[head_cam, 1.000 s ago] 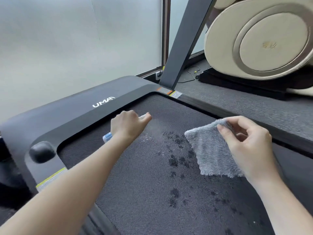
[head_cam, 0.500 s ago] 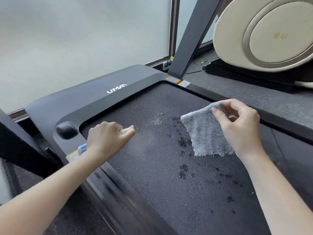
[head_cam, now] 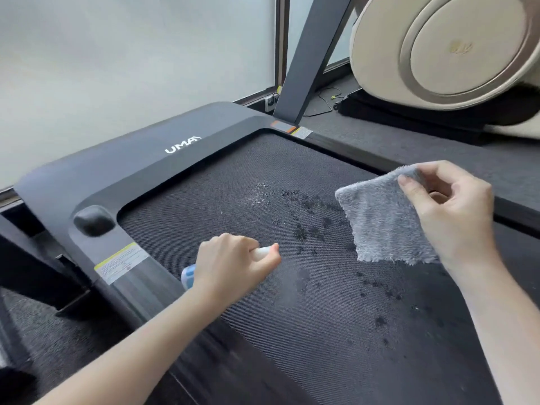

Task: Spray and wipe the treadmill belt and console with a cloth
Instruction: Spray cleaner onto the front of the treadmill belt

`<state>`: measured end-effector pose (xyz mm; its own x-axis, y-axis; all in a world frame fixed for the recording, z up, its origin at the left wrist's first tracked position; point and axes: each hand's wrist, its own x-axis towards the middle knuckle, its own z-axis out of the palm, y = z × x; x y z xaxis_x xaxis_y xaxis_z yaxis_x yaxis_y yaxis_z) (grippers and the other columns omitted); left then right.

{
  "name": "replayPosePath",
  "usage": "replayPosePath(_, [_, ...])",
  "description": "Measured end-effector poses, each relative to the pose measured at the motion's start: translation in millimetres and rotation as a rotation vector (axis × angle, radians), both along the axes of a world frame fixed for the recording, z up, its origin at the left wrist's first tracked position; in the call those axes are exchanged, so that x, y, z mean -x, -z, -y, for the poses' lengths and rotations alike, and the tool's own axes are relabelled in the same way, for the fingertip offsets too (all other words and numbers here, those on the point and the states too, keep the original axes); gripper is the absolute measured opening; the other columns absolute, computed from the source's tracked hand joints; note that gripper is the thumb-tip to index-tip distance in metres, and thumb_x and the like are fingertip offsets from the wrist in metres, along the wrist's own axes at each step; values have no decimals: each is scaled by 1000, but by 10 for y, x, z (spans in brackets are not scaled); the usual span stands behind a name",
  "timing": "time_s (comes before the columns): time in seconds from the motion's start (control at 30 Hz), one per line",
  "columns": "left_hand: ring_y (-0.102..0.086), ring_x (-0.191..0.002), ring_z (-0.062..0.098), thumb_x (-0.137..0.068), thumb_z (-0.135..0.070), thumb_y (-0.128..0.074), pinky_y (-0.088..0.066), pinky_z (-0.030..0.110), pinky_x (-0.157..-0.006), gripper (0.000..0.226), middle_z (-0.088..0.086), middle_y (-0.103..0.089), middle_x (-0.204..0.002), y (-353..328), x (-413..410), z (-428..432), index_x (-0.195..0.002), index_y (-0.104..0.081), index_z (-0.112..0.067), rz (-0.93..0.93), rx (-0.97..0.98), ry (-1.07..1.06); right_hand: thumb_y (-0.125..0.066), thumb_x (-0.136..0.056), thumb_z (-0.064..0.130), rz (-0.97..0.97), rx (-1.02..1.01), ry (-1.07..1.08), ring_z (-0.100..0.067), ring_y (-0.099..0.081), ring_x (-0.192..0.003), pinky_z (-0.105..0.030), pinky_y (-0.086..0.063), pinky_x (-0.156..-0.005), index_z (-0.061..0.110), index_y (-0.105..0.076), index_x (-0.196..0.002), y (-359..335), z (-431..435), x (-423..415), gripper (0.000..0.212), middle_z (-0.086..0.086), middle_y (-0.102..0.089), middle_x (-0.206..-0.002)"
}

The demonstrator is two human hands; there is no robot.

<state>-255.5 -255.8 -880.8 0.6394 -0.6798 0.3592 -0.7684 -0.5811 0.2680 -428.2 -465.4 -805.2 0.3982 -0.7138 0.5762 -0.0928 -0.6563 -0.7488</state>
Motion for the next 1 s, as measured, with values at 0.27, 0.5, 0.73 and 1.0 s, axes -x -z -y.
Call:
replayPosePath(0.27, [-48, -51, 20, -77, -75, -30, -38, 28, -57, 70, -2, -40, -43, -30, 198, 678, -46, -36, -13, -30, 6, 74, -67, -86, 21, -8, 3, 57, -6, -56, -70, -24, -45, -68, 19, -67, -87, -45, 220, 263, 2, 13, -63, -78])
replayPosePath(0.5, [-55, -61, 30, -74, -67, -26, -43, 30, -63, 61, 1, -44, -49, -25, 127, 1480, -45, -34, -14, -54, 41, 99, -67, -82, 27, -2, 13, 154, -4, -55, -66, -13, -43, -63, 22, -66, -84, 24, 463, 560, 5, 13, -63, -75])
replayPosePath(0.73, [-62, -76, 34, -83, -68, -39, -40, 32, -66, 62, 9, -61, -66, 31, 53, 2385, -57, -53, -14, -5, -14, 146, -71, -84, 24, -7, 2, 244, -15, -57, -67, -25, -46, -65, 22, -67, -81, 26, 702, 886, 5, 8, -65, -76])
replayPosePath(1.0, [-63, -85, 37, -86, -59, -39, -33, 32, -66, 61, 17, -69, -83, -110, 32, 3259, -75, -69, -7, 84, 47, 132, -63, -77, 33, -18, -20, 298, -10, -59, -68, -15, -43, -64, 28, -65, -78, 194, 872, 941, 6, 14, -66, -78])
